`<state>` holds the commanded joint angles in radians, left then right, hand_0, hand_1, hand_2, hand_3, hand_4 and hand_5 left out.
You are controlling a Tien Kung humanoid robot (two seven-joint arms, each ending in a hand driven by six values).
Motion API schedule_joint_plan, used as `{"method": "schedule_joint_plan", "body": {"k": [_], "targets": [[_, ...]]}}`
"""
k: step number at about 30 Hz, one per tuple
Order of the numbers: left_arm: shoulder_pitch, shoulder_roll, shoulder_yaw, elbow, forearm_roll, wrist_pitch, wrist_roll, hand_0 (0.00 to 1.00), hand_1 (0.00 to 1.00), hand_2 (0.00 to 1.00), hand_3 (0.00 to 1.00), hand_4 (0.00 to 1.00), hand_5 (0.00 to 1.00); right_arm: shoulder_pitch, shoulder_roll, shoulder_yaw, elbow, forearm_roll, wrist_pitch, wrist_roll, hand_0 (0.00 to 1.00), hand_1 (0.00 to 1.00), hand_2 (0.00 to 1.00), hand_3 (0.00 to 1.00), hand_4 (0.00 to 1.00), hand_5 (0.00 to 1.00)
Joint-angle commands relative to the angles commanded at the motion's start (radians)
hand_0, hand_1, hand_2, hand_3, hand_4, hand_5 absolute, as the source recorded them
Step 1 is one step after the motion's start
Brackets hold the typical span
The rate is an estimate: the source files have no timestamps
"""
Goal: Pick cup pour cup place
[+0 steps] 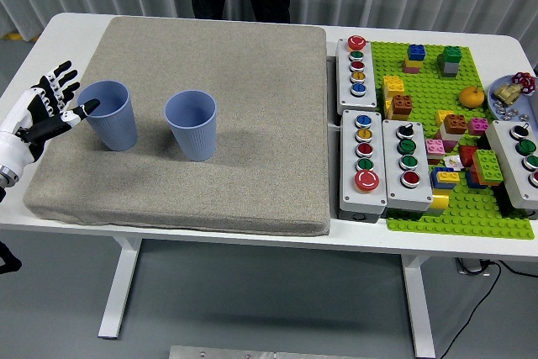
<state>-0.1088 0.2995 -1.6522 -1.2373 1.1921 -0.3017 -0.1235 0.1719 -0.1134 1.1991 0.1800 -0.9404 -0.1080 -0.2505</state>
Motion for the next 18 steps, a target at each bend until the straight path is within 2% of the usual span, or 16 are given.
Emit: {"method": "schedule_joint_plan", "body": {"k": [9,10,15,16,18], "targets": [[0.039,0.0,0.0,-0.019,0.014,0.025,-0.006,0.998,0.962,0.998,0.998,0.938,0.268,0.0,0.0,0.0,0.0,0.0,0.0,0.0,0.741,0.716,0.737,0.635,0.179,0.452],[0.042,0.0,0.002,-0.019,0.014,0.027,-0.006,0.998,0.959,0.998,0.998,0.916,0.229,0.0,0.0,0.001,0.0,0.0,0.0,0.0,0.742,0.716,0.737,0.635,0.178,0.453],[0.046,-0.004,0.007,-0.009,0.02,0.029,-0.009,0.998,0.959,0.998,0.998,0.916,0.229,0.001,0.001,0.0,0.0,-0.002,0.001,0.0,0.742,0.716,0.737,0.635,0.178,0.453],[0.046,-0.007,0.007,-0.004,0.023,0.026,-0.01,0.998,0.962,0.998,0.998,0.88,0.139,0.001,0.001,0.0,0.0,-0.001,0.001,0.0,0.741,0.716,0.738,0.635,0.178,0.453],[0.047,-0.01,0.007,0.0,0.022,0.019,-0.011,0.998,0.962,0.998,0.998,0.88,0.139,0.002,0.001,-0.001,0.0,0.001,0.001,0.0,0.741,0.716,0.738,0.635,0.178,0.453]]}}
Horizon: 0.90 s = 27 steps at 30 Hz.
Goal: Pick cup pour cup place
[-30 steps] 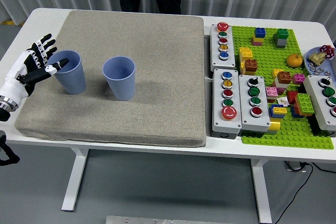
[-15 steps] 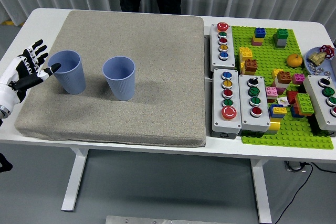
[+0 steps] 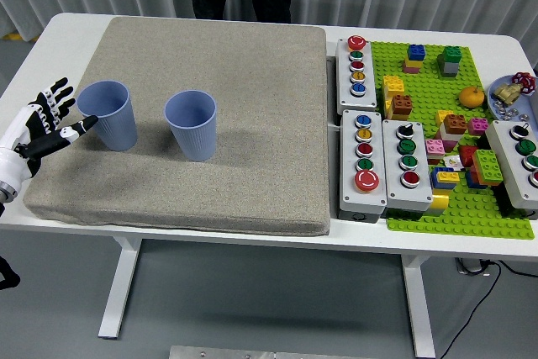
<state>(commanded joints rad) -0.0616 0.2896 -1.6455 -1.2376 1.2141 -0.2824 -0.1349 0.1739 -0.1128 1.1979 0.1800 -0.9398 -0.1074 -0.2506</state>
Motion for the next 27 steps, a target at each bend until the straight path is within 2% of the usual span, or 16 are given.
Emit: {"method": "schedule_joint_plan", "body": {"k": [9,21,22,27], "targets": [[-0.001,-0.002,-0.006,0.019,0.012,-0.02,0.003,0.998,0.962,0.998,0.998,0.877,0.134,0.001,0.0,-0.004,0.0,0.006,0.0,0.001,0.741,0.715,0.737,0.635,0.178,0.455],[-0.01,-0.011,0.009,0.04,0.025,-0.015,0.007,0.998,0.965,0.998,0.998,0.877,0.154,0.001,0.001,-0.004,0.0,0.005,0.0,0.0,0.742,0.715,0.737,0.635,0.177,0.456],[-0.011,-0.013,0.012,0.04,0.025,-0.014,0.007,0.998,0.964,0.998,0.998,0.857,0.109,0.001,0.001,-0.004,0.0,0.005,0.0,0.0,0.741,0.714,0.737,0.634,0.176,0.456],[-0.02,-0.016,0.019,0.048,0.025,-0.012,0.008,0.998,0.964,0.998,0.998,0.857,0.109,0.002,0.001,-0.005,0.0,0.007,0.0,0.0,0.741,0.714,0.737,0.634,0.176,0.456]]}}
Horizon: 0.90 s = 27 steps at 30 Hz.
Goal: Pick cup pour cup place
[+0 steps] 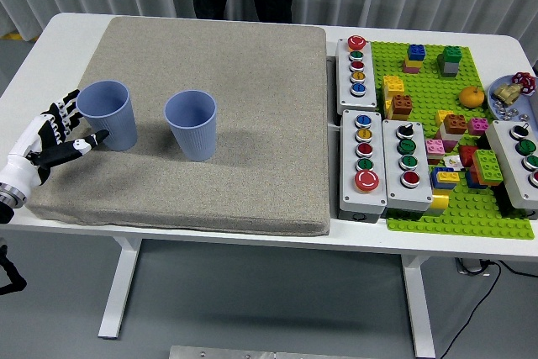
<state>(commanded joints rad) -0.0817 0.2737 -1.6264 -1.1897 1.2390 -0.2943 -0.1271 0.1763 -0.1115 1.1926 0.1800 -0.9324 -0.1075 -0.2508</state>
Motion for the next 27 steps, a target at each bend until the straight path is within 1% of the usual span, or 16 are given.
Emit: {"method": "schedule_joint_plan", "body": {"k": [6,9,22,27], "targets": [[-0.015,-0.004,0.013,0.011,-0.01,0.009,-0.002,0.998,0.963,0.998,0.998,0.855,0.108,0.004,-0.001,-0.002,0.0,0.0,0.001,0.0,0.742,0.714,0.736,0.634,0.176,0.454],[-0.022,-0.01,0.016,0.017,-0.01,0.009,-0.002,0.998,0.962,0.998,0.998,0.853,0.105,0.005,0.0,-0.002,0.0,0.001,0.001,0.0,0.742,0.713,0.736,0.634,0.176,0.452],[-0.033,-0.017,0.028,0.02,-0.017,0.005,-0.001,0.998,0.961,0.998,0.998,0.854,0.111,0.001,0.0,-0.002,0.0,-0.003,0.002,0.002,0.743,0.713,0.736,0.632,0.175,0.449],[-0.038,-0.018,0.026,0.025,-0.01,0.014,-0.001,0.998,0.96,0.998,0.998,0.855,0.118,0.006,-0.002,-0.003,0.0,-0.008,0.003,0.002,0.743,0.714,0.735,0.632,0.175,0.449]]}}
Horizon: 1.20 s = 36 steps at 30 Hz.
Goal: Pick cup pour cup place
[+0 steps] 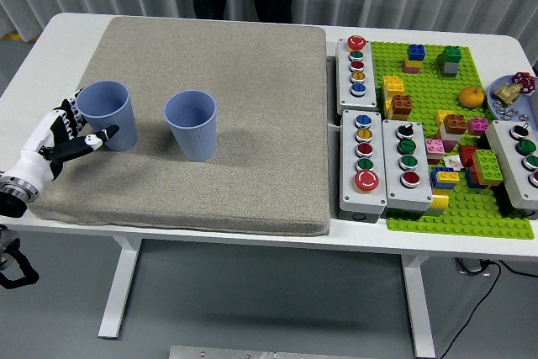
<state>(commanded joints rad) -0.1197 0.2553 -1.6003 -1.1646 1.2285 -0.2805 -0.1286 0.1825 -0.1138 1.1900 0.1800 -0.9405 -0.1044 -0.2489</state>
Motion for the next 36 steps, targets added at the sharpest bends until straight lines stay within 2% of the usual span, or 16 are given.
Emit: {"method": "schedule_joint_plan", "body": {"k": [13,26,36], "targets": [[-0.017,-0.006,0.012,-0.002,0.004,0.0,0.001,0.998,0.957,0.998,0.998,0.856,0.124,0.001,0.0,-0.003,0.0,0.003,0.001,0.003,0.744,0.713,0.735,0.633,0.177,0.444],[-0.054,-0.028,0.017,0.016,0.008,-0.002,0.002,0.998,0.957,0.998,0.998,0.854,0.126,0.009,-0.001,-0.006,0.0,0.009,0.0,0.004,0.743,0.714,0.736,0.634,0.179,0.443],[-0.053,-0.027,0.018,0.019,0.01,-0.001,0.003,0.984,0.949,0.998,0.998,0.858,0.136,0.008,-0.001,-0.007,0.0,0.011,0.0,0.005,0.744,0.715,0.734,0.634,0.179,0.442]]}}
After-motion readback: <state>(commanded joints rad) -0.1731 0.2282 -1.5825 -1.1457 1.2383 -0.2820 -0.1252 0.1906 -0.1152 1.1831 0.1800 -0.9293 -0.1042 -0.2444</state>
